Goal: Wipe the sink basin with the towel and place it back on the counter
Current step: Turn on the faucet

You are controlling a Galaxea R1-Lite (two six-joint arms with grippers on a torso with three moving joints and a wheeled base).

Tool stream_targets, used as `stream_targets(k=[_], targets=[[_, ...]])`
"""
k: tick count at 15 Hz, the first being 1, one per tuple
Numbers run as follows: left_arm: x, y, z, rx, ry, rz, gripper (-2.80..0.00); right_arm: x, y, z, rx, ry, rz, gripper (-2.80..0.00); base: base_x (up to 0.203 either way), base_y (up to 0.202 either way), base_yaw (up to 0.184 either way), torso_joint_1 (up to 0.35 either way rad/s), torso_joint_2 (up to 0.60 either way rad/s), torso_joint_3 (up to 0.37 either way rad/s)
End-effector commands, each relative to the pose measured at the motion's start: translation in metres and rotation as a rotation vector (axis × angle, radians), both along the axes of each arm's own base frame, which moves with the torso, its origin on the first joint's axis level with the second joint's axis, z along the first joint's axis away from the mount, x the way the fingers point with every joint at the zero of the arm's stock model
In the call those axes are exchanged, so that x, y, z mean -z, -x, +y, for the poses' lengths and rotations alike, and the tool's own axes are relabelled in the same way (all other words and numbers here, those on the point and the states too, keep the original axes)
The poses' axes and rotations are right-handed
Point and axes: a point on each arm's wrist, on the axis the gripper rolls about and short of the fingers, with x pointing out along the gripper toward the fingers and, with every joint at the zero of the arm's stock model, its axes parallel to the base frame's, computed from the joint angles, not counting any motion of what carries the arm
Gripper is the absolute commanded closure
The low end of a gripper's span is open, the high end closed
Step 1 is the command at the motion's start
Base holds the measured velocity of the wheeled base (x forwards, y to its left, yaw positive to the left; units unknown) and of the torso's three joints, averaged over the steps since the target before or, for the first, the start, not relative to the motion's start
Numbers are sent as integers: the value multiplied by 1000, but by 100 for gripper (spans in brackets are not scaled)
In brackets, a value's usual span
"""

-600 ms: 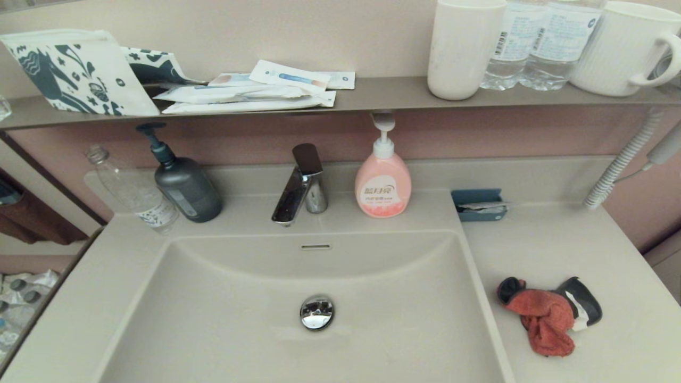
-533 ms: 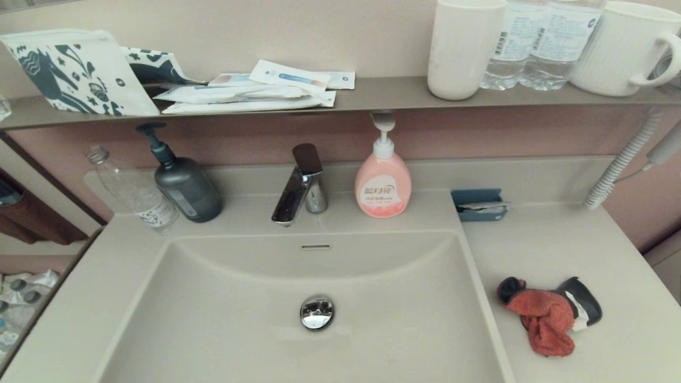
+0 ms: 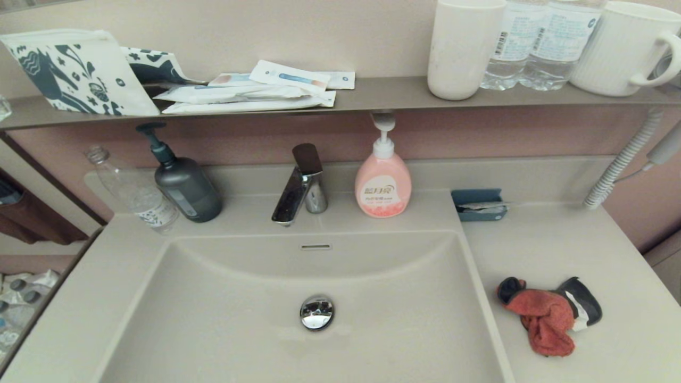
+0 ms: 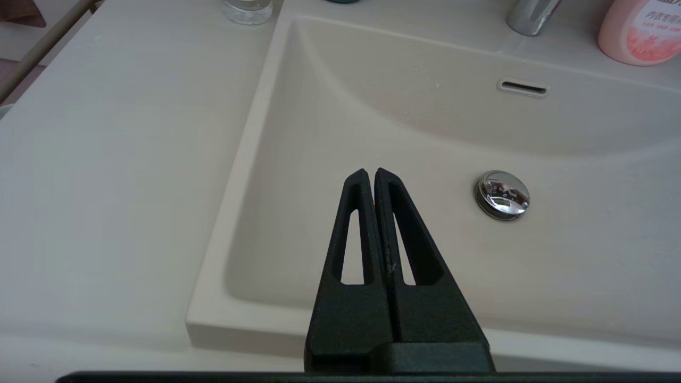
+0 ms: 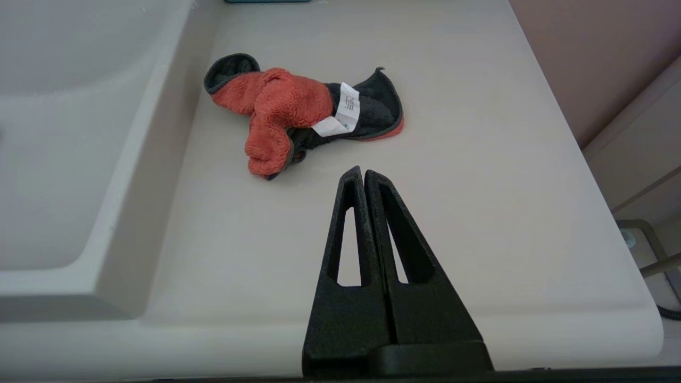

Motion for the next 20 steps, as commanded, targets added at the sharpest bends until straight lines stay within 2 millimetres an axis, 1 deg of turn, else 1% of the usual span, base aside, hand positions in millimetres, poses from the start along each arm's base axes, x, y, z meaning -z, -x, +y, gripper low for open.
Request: stream_targets(k=[1, 11, 15, 18, 20], targets=[[0, 0, 0, -1, 0, 0, 0, 0, 0, 0, 0, 0, 2, 0, 0, 0, 0, 0, 0, 0], [0, 0, 0, -1, -4, -2, 0, 0, 0, 0, 0, 0, 0, 0, 0, 0, 0, 0, 0, 0], [-1, 0, 0, 7, -47, 2, 0, 0, 0, 0, 0, 0, 0, 0, 0, 0, 0, 0, 0, 0], [-16, 2, -2, 69, -55, -12, 0, 0, 0, 0, 0, 0, 1, 0, 0, 0, 0, 0, 0, 0], [-33, -5, -2, 80, -43, 35, 0, 0, 0, 0, 0, 0, 0, 0, 0, 0, 0, 0, 0, 0]])
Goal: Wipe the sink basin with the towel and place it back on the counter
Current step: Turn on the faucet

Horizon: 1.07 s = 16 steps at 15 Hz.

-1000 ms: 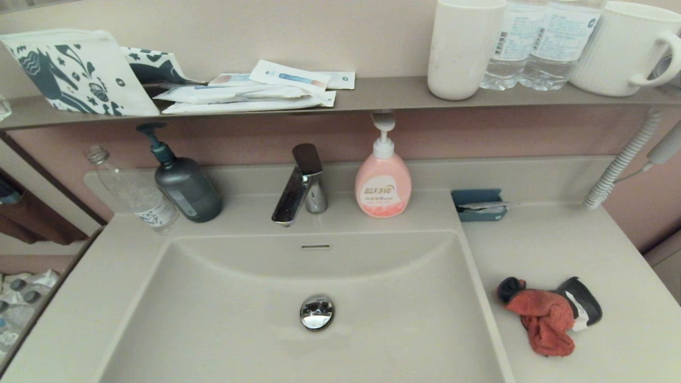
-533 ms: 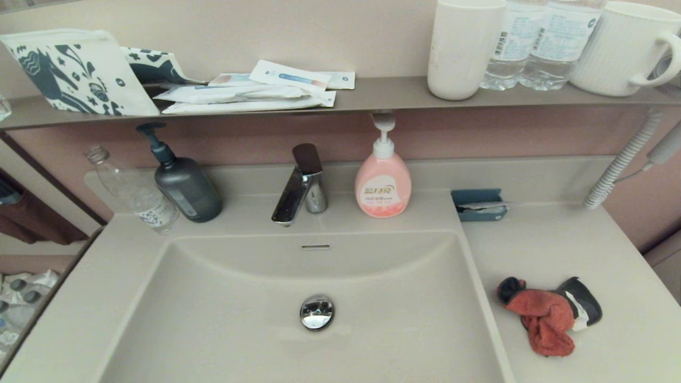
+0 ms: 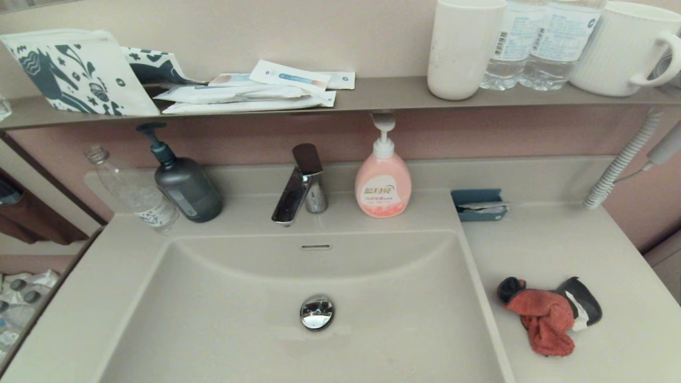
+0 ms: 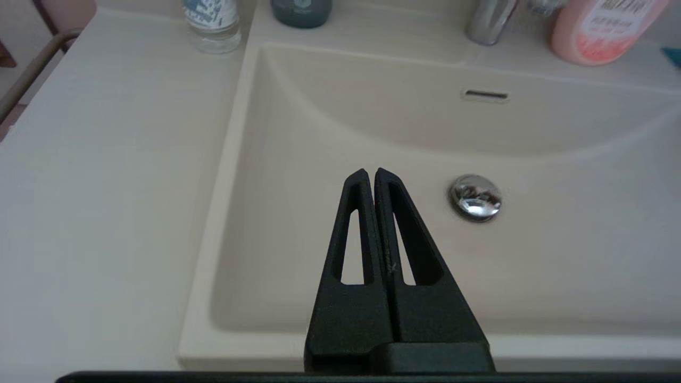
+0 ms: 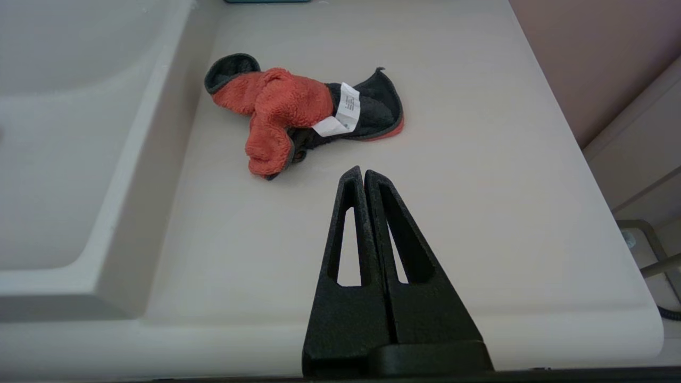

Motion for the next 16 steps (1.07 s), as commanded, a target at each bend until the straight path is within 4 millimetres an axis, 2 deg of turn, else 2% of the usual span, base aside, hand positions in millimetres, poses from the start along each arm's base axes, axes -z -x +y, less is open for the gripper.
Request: stream_targets(k=[1, 3, 5, 8, 11, 16], targets=[[-18, -11, 0, 5, 10, 72, 0, 0, 0, 0, 0, 0, 0, 0, 0, 0, 0, 0, 0, 0], [-35, -24, -1, 37, 28, 113, 0, 0, 0, 0, 0, 0, 0, 0, 0, 0, 0, 0, 0, 0], [-45, -44, -2, 83, 44, 167, 0, 0, 0, 0, 0, 0, 1, 0, 0, 0, 0, 0, 0, 0], [-56, -84, -3, 119, 57, 214, 0, 0, 0, 0, 0, 0, 0, 0, 0, 0, 0, 0, 0, 0], [-65, -127, -6, 158, 56, 174, 0, 0, 0, 0, 0, 0, 0, 0, 0, 0, 0, 0, 0, 0], [-79, -166, -34, 300, 117, 104, 0, 0, 0, 0, 0, 0, 1, 0, 0, 0, 0, 0, 0, 0]])
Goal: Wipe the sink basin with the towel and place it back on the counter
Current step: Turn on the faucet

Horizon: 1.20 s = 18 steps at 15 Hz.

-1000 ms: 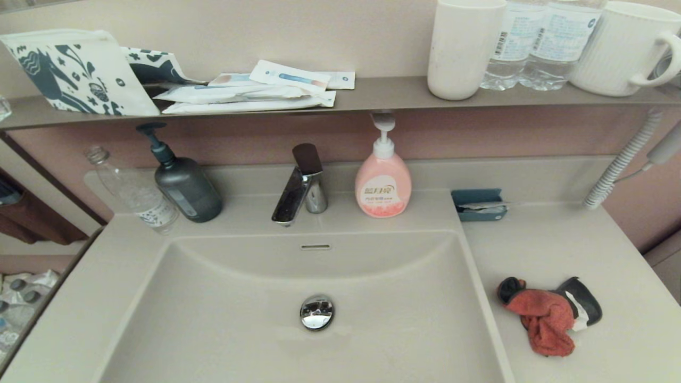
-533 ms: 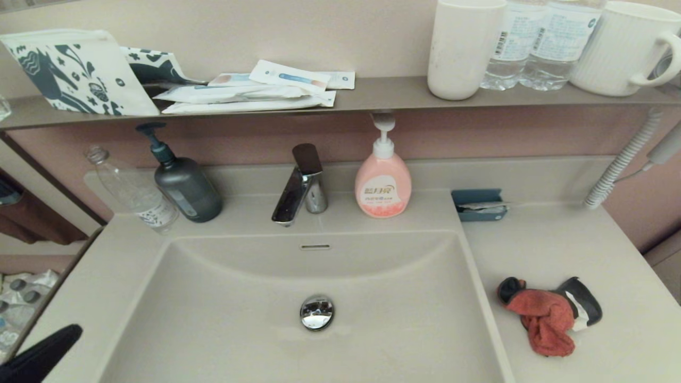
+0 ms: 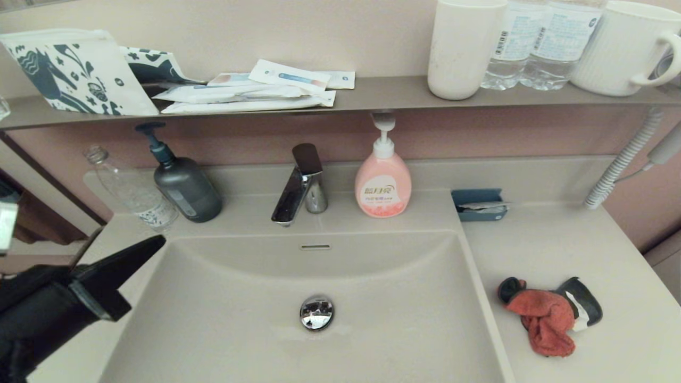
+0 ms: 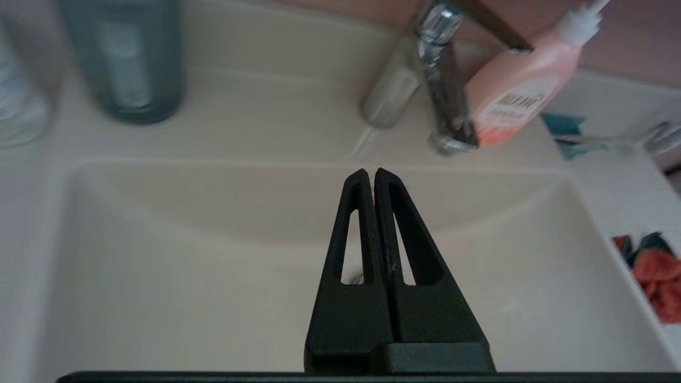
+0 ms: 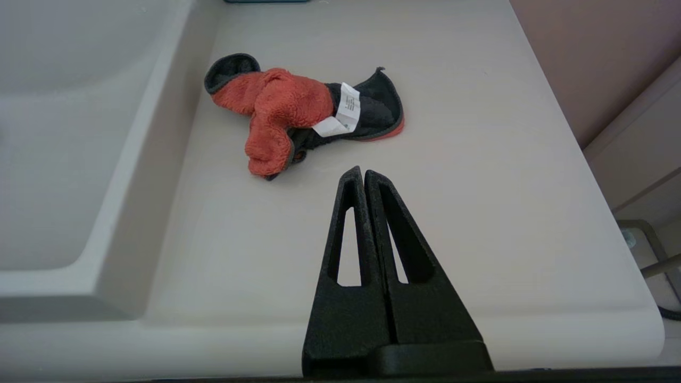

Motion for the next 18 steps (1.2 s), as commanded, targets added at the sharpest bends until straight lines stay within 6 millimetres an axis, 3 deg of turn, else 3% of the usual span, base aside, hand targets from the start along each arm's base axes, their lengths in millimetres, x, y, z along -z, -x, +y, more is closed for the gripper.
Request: stream_targets(k=[1, 4, 7, 12, 18], targets=[[5, -18, -17, 40, -6, 48, 0, 0, 0, 0, 0, 0, 0, 0, 0, 0, 0, 0, 0, 0], [9, -39, -52, 92, -2, 41, 0, 0, 0, 0, 0, 0, 1, 0, 0, 0, 0, 0, 0, 0], [16, -63, -72, 105, -3, 38, 0, 0, 0, 0, 0, 0, 0, 0, 0, 0, 0, 0, 0, 0], [11, -96, -107, 76, 18, -22, 0, 0, 0, 0, 0, 0, 1, 0, 0, 0, 0, 0, 0, 0], [1, -105, -128, 65, 4, -95, 0, 0, 0, 0, 0, 0, 0, 0, 0, 0, 0, 0, 0, 0]])
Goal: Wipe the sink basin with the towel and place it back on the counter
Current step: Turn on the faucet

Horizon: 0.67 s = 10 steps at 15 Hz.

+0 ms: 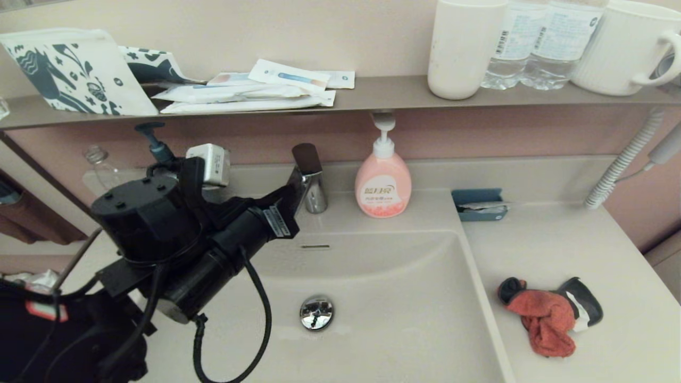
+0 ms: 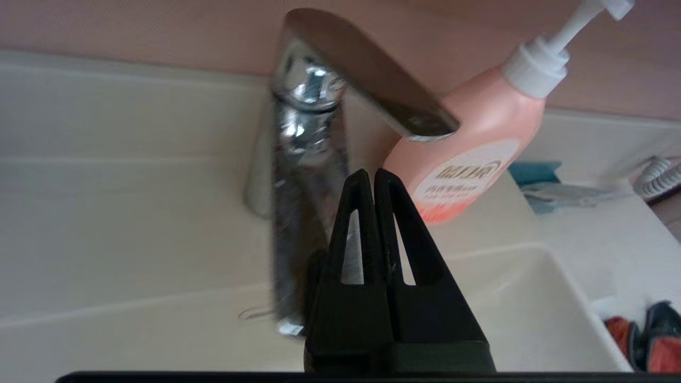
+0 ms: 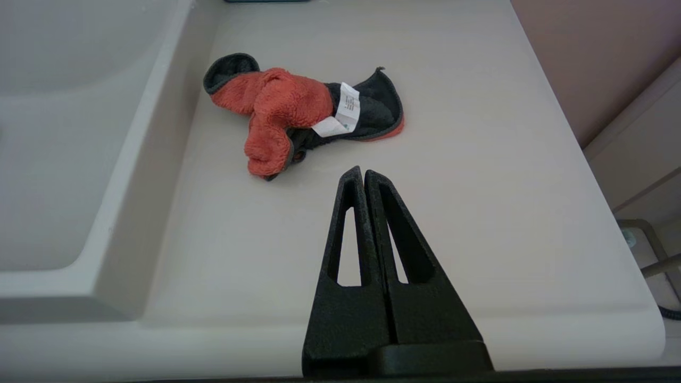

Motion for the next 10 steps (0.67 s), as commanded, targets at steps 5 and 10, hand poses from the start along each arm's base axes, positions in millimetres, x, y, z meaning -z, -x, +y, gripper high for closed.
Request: stream_targets(k=[5, 10], targets=[[2, -19, -20, 4, 2, -9, 0, 0, 0, 0, 0, 0, 2, 0, 0, 0, 0, 0, 0, 0], [-11, -25, -24, 3, 32, -51, 0, 0, 0, 0, 0, 0, 1, 0, 0, 0, 0, 0, 0, 0]])
